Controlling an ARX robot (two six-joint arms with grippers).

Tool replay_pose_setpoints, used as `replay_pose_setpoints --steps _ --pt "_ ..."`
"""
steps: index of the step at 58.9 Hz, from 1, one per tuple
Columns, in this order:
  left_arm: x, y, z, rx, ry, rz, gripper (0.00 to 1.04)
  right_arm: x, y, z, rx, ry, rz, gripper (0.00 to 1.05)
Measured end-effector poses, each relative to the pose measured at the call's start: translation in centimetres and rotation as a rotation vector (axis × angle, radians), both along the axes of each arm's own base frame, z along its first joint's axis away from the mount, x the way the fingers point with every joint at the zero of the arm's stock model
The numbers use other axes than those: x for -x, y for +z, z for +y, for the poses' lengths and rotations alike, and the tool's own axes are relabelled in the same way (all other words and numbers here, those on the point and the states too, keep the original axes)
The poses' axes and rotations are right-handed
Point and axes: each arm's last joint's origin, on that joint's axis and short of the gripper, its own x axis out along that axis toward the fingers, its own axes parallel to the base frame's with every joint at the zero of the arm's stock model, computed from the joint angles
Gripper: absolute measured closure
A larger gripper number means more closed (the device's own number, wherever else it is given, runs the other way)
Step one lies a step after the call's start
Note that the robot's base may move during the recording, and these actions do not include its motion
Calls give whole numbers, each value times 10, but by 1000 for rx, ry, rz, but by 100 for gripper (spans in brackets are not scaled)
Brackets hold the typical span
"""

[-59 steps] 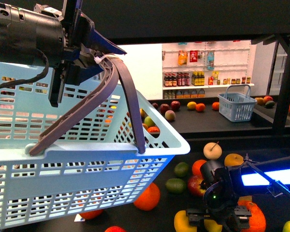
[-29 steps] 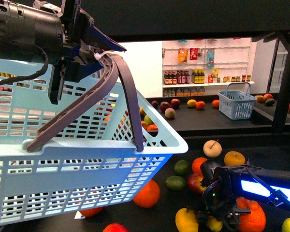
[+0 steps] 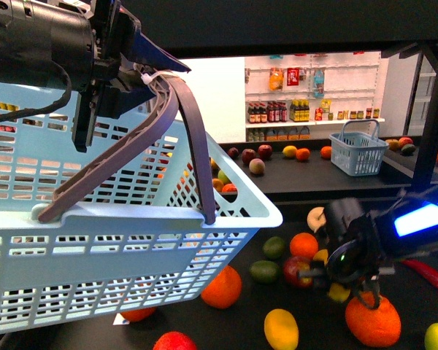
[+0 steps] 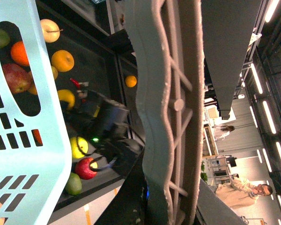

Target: Pick lemon from shelf

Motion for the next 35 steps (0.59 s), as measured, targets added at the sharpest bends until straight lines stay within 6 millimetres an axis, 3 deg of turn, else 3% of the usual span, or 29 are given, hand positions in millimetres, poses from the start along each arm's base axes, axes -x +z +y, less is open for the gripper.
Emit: replay_pose_setpoints --steps 11,19,27,35 --pt "0 0 0 0 0 0 94 44 108 -12 -180 79 -150 57" --pt "0 0 0 0 0 0 94 79 172 -2 -363 198 -218 57" --pt "0 0 0 0 0 0 94 105 213 19 -503 340 -239 57" --pt "0 0 0 0 0 0 94 121 227 46 -593 451 -214 57"
